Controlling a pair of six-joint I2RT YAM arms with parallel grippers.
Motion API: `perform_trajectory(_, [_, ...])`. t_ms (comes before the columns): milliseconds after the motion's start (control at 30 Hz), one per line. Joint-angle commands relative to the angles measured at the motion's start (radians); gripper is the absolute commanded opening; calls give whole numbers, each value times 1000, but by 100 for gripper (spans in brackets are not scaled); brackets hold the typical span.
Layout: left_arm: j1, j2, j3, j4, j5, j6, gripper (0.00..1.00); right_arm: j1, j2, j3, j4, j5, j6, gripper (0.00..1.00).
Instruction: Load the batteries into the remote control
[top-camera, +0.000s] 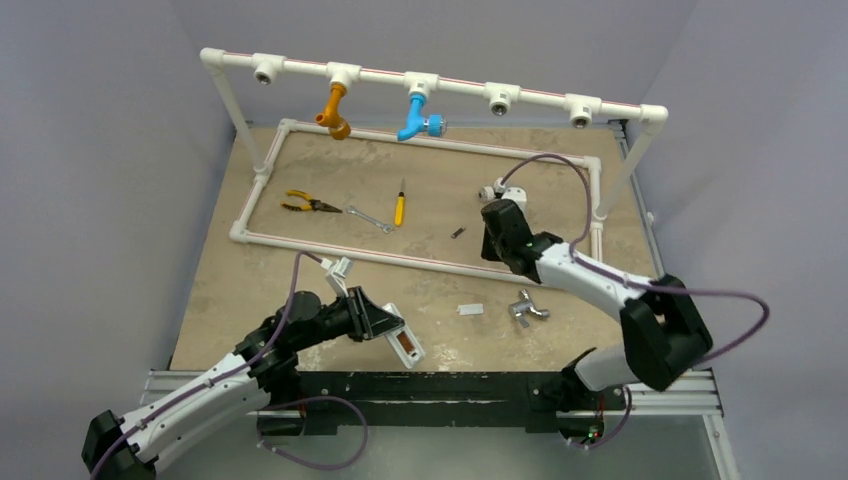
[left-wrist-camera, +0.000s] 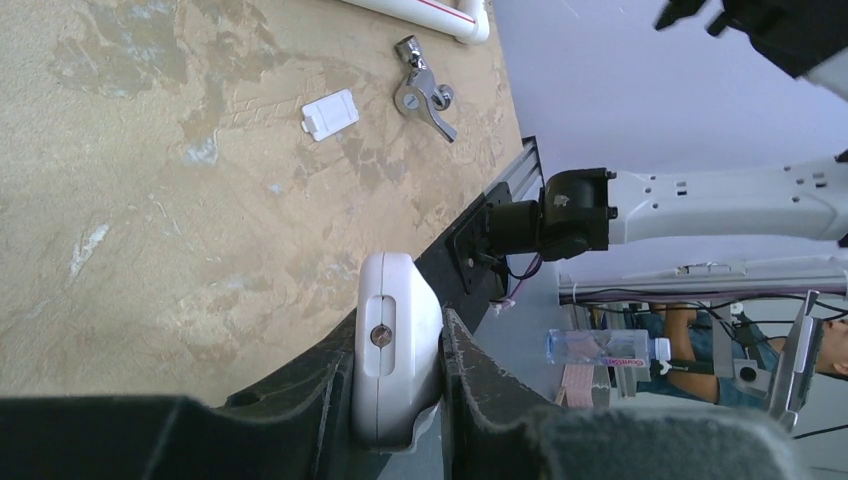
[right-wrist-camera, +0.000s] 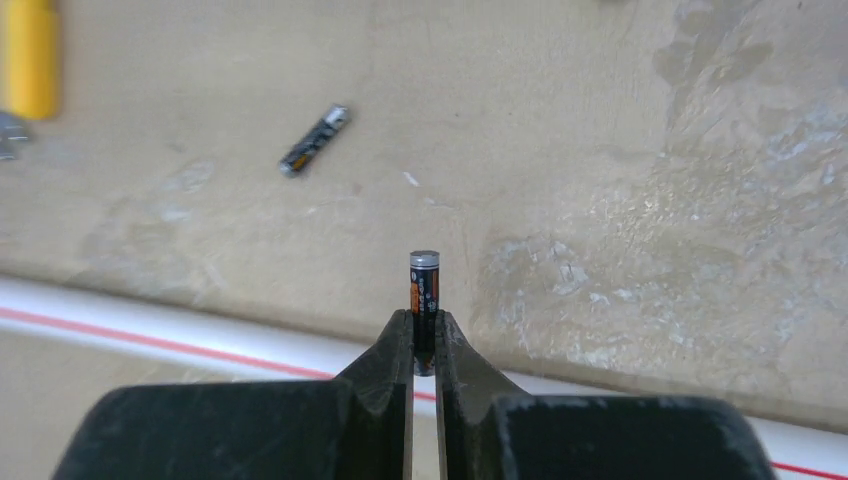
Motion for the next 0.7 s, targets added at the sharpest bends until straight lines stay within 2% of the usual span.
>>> perform_trajectory(0, [8, 25, 21, 86, 28, 27, 0, -1, -285, -106, 164, -159, -133, 0])
perform_trajectory(200, [9, 47, 53, 121, 28, 38, 0, 47, -680, -273, 175, -361, -171, 0])
perform_trajectory(333, [10, 70, 83, 157, 42, 48, 0, 127, -971, -377, 222, -584, -299, 0])
perform_trajectory(433, [9, 77, 103, 189, 48, 68, 0, 182, -1129, -446, 304, -718, -327, 0])
perform_trajectory(533, [9, 79, 118, 256, 79, 98, 0, 192, -1216, -476, 383, -885, -325, 0])
perform_trajectory(667, [9, 84, 112, 421, 146, 136, 0, 192, -1239, -468, 413, -1007, -325, 0])
